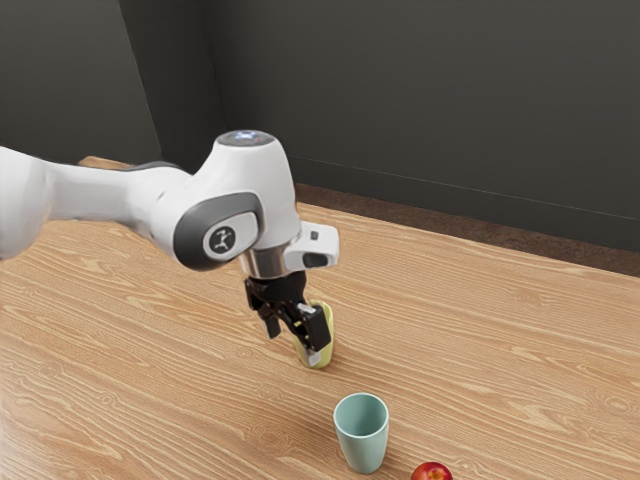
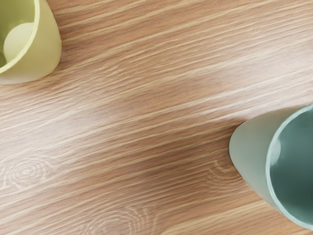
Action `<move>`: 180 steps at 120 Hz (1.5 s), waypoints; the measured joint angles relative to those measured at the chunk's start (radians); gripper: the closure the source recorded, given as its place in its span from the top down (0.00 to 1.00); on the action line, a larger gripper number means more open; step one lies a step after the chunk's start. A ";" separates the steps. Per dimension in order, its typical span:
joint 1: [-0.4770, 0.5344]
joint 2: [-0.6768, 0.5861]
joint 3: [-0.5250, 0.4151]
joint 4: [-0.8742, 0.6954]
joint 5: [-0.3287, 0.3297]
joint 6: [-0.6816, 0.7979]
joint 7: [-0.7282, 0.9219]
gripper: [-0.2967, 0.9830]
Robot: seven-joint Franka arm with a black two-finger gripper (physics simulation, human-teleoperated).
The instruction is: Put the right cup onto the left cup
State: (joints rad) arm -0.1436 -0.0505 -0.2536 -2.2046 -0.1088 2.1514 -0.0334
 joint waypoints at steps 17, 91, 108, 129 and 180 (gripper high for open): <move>-0.001 0.030 -0.044 -0.017 -0.026 0.052 -0.032 0.77; -0.023 0.197 -0.090 -0.012 -0.031 0.194 -0.111 0.77; -0.025 0.208 -0.089 -0.011 -0.028 0.211 -0.121 0.57; -0.025 0.209 -0.088 -0.010 -0.025 0.220 -0.128 0.30; -0.026 0.178 -0.089 -0.011 -0.016 0.216 -0.144 0.17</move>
State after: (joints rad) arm -0.1698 0.1274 -0.3422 -2.2155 -0.1250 2.3675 -0.1770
